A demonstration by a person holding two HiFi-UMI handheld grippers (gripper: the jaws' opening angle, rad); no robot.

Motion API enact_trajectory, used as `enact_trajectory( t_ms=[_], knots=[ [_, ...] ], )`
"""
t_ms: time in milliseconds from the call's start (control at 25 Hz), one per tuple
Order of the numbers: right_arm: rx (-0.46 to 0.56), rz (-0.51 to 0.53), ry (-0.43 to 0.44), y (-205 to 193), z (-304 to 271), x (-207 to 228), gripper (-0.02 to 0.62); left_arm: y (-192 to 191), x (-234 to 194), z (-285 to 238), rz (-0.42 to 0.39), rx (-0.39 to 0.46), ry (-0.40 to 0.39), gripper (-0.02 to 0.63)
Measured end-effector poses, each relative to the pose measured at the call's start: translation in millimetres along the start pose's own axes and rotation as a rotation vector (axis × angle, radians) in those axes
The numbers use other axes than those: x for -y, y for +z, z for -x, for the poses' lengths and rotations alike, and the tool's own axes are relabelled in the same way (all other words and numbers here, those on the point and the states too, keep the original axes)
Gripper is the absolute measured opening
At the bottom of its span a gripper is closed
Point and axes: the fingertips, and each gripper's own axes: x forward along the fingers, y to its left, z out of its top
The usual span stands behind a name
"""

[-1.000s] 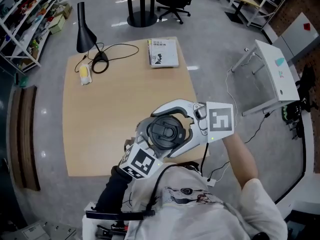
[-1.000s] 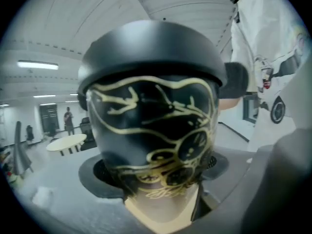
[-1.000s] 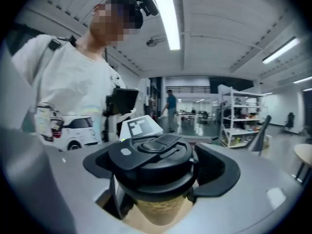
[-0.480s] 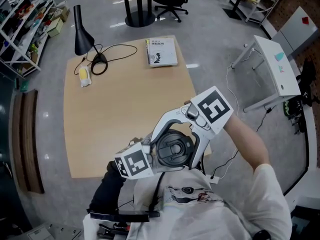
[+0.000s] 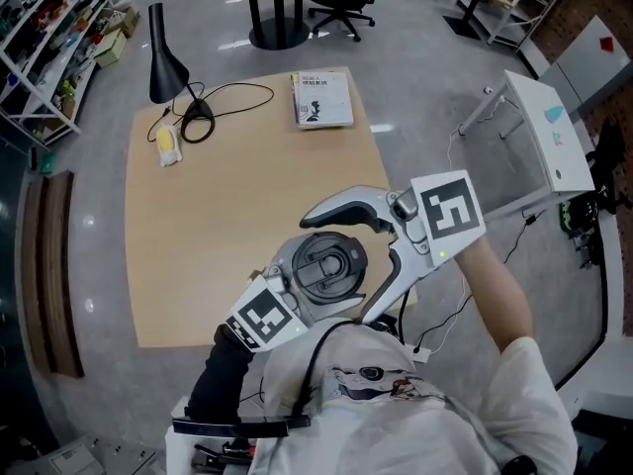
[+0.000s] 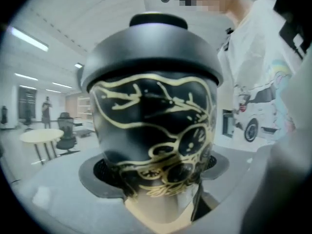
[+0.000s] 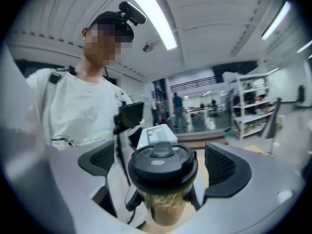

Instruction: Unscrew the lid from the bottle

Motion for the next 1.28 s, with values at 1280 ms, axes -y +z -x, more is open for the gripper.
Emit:
enact_trajectory(
  t_ms=[1280],
  knots=[
    [-0.221,-0.008,0.107,4,-118,-24,0.59,-28,56,107,-0.004,-0.011,-0.047,0.417]
  ],
)
